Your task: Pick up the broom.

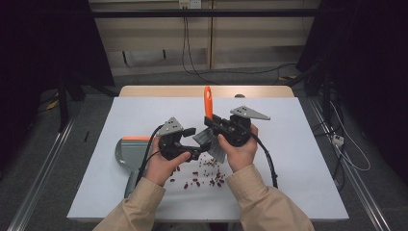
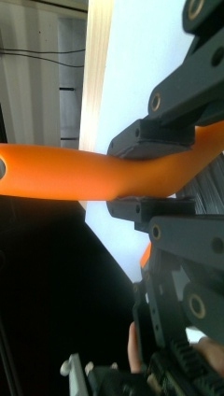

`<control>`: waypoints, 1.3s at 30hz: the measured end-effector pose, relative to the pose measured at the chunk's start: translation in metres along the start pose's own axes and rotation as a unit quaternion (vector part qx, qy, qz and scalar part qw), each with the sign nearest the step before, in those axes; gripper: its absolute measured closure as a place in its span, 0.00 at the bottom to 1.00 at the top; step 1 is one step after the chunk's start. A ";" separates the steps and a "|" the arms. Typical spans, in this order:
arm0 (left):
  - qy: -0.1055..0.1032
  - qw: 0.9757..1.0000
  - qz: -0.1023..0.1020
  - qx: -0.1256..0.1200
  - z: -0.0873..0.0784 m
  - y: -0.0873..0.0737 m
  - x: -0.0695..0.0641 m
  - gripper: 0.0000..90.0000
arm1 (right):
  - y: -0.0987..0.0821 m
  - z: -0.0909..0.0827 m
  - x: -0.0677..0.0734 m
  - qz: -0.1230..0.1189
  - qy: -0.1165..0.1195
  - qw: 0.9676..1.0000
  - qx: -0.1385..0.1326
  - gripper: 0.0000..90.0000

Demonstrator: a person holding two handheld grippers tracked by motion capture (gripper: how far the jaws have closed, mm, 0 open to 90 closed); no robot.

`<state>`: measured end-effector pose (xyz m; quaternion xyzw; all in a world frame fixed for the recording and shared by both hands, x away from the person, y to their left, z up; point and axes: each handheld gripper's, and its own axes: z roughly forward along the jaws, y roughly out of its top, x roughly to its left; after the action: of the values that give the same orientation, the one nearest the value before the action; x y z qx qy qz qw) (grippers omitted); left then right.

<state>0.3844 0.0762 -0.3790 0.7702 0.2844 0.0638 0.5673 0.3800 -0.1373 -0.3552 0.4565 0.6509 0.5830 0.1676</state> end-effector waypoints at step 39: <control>-0.029 0.999 -0.037 0.007 -0.011 -0.003 0.007 0.95 | 0.003 -0.011 -0.006 -0.004 0.085 0.996 0.004 0.58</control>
<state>0.3845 0.0901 -0.3793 0.7645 0.2966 0.0191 0.5721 0.3754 -0.1489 -0.3517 0.4032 0.6669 0.6166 0.1118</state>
